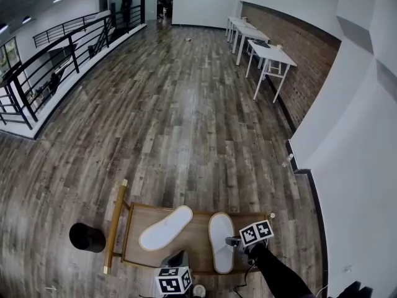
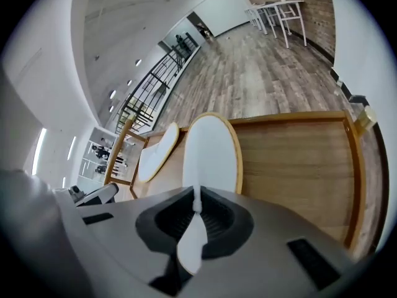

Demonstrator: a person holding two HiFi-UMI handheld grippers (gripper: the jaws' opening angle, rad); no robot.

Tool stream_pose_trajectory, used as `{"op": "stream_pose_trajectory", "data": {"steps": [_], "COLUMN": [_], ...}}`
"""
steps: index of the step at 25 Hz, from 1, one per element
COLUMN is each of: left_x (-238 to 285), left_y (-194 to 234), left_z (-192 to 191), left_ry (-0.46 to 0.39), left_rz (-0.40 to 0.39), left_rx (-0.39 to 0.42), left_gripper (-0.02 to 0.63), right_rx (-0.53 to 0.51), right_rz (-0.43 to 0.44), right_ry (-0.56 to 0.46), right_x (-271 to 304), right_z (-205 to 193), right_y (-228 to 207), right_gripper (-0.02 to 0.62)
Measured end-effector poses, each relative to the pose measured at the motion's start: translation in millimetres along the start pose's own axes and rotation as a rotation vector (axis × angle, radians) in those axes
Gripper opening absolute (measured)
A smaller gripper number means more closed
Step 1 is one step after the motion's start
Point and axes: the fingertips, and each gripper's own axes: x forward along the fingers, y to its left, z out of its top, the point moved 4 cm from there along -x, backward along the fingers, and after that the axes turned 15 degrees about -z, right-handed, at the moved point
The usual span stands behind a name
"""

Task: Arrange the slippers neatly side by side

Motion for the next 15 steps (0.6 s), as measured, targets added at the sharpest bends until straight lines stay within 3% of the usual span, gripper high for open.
{"op": "stream_pose_trajectory", "data": {"steps": [15], "left_x": [-17], "left_y": [18], "left_z": [-11], "left_ry": [0.011], "left_rz": [0.036], "left_rx": [-0.018], "left_gripper": [-0.002], "right_rx": [0.019], "right_rz": [-0.040], "right_ry": [0.039], "right_x": [22], "right_z": [-1], "right_y": [-17], "right_gripper": [0.017]}}
